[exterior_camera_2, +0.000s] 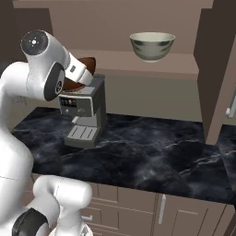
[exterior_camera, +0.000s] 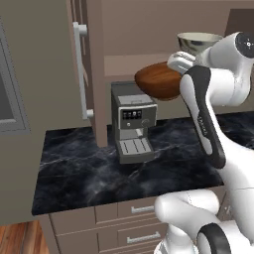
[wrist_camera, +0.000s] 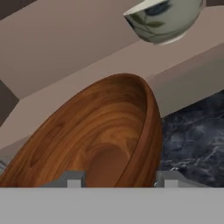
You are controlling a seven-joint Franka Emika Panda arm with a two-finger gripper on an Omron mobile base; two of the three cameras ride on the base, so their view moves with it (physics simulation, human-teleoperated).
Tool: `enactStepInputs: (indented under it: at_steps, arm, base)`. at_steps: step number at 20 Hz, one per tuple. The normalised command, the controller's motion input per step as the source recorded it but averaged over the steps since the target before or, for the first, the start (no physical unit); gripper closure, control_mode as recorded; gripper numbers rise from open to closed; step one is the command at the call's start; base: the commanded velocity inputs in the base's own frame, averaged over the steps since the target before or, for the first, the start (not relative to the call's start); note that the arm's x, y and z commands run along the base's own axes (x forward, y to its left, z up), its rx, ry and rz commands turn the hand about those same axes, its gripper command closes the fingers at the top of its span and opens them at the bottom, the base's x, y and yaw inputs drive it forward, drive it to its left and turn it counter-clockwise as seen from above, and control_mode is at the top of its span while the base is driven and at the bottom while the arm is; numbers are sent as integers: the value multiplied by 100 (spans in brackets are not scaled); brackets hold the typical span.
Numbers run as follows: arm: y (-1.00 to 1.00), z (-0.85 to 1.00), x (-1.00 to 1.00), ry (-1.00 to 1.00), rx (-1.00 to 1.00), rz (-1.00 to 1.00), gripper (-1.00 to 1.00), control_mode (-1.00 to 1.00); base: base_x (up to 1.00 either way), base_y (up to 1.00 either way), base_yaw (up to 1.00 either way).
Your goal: Pick up the bowls from the cabinet and place each bowl in front of a stool on the dining counter.
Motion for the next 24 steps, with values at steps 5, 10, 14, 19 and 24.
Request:
enactStepInputs:
  at_steps: [5, 10, 14, 19, 24]
  arm:
    - [-4, -10, -56, 0, 0, 10, 100, -100]
    - [0, -10, -59, 0, 0, 11, 100, -100]
    - [0, 0, 0, 0, 0, 0, 100, 100]
    - [0, 0, 0, 0, 0, 0, 100, 100]
    - [0, 0, 0, 0, 0, 0, 100, 100]
  base:
    - [0, 0, 0]
    - [0, 0, 0]
    - [-73, 0, 15]
    - [-72, 0, 21]
    - [-58, 7, 29]
